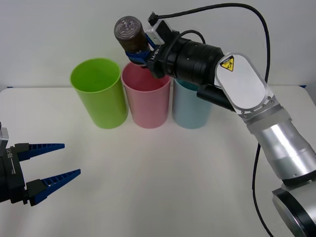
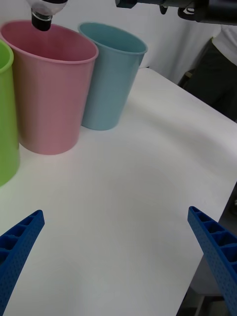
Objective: Put cans in the blue bin and PET bottles in the pink bin and trash in the green bin.
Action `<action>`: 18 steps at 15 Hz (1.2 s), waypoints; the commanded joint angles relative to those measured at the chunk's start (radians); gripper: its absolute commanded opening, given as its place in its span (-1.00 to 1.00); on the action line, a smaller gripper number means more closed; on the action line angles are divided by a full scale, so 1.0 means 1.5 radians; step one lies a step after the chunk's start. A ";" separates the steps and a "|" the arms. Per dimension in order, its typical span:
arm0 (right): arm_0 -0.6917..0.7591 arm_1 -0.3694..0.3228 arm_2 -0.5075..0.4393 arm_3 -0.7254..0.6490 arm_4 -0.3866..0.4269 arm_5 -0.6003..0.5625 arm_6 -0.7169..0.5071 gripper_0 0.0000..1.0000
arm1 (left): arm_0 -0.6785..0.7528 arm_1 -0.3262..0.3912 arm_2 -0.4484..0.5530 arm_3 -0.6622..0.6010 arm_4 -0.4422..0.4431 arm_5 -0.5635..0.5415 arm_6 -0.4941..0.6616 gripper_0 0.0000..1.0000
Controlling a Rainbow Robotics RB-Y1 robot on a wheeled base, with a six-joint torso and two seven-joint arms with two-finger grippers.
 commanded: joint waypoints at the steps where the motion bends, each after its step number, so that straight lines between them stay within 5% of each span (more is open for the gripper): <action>1: -0.014 0.000 0.013 0.022 0.000 -0.001 -0.015 -1.00 | 0.000 0.000 0.000 0.000 0.000 0.000 0.000 1.00; 12: -0.008 -0.036 0.052 0.022 0.002 -0.006 -0.056 -1.00 | 0.000 0.000 0.000 0.000 0.000 0.000 0.000 1.00; 14: -0.006 -0.038 0.052 0.021 0.002 -0.006 -0.057 -0.38 | 0.000 0.000 0.000 0.000 0.000 0.000 0.000 1.00; 16: -0.006 -0.042 0.052 0.022 0.003 -0.005 -0.058 0.64 | 0.000 0.000 0.000 0.000 0.000 0.000 0.000 1.00; 18: -0.006 -0.043 0.052 0.022 0.002 -0.005 -0.057 0.91 | 0.000 0.000 0.000 0.000 0.000 0.000 0.000 1.00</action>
